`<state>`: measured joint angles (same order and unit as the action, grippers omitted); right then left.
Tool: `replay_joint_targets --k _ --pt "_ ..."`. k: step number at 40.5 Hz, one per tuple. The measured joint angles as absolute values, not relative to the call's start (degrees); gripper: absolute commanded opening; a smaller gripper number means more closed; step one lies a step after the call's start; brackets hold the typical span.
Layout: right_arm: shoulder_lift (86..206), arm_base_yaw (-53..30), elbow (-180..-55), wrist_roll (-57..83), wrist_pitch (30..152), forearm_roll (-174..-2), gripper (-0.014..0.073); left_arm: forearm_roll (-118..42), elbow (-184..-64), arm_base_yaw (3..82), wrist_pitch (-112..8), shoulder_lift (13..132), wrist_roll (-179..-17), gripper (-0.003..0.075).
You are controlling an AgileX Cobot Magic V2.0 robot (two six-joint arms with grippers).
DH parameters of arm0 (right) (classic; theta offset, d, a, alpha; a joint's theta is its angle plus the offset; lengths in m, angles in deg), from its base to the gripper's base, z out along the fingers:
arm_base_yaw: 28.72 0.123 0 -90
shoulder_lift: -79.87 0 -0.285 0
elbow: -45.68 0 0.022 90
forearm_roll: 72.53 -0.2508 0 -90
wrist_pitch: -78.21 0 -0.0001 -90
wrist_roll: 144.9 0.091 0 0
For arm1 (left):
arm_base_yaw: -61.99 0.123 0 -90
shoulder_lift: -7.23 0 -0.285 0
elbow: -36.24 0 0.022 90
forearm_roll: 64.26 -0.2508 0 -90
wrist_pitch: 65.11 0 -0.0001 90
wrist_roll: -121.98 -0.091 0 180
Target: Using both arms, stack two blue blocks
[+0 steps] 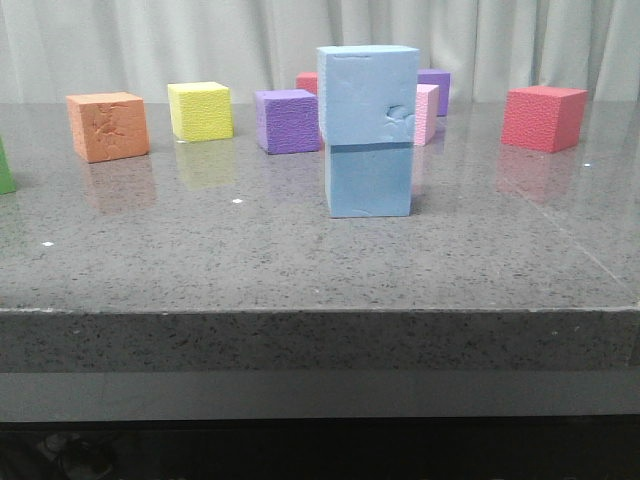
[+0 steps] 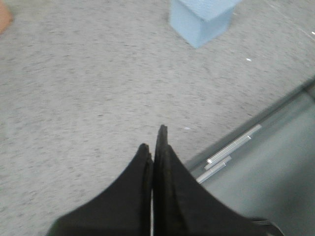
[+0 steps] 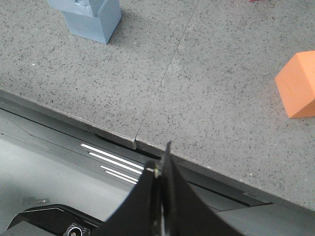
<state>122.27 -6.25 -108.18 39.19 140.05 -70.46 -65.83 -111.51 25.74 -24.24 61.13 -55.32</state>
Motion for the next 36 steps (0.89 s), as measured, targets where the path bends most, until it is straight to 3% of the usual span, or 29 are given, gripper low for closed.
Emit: replay_joint_targets --k 6,15,21,28,36 --pt "122.3 -6.2 -108.2 39.3 140.6 -70.5 -0.0069 -65.8 -103.8 35.3 -29.4 52.7 -55.3 -0.0018" --pt "122.3 -6.2 -108.2 39.3 140.6 -70.5 -0.0069 -63.6 -85.4 52.4 -46.5 35.5 -55.3 -0.0018" --pt "122.3 -6.2 -108.2 39.3 140.6 -70.5 -0.0069 -61.4 -74.1 60.1 -50.3 24.0 -55.3 -0.0017" --pt "122.3 -6.2 -108.2 39.3 140.6 -70.5 -0.0069 -61.1 -67.3 62.6 -51.2 15.2 -55.3 -0.0017" --pt "122.3 -6.2 -108.2 39.3 140.6 -70.5 -0.0069 -61.1 -66.2 62.7 -54.2 14.7 -56.2 -0.0017"
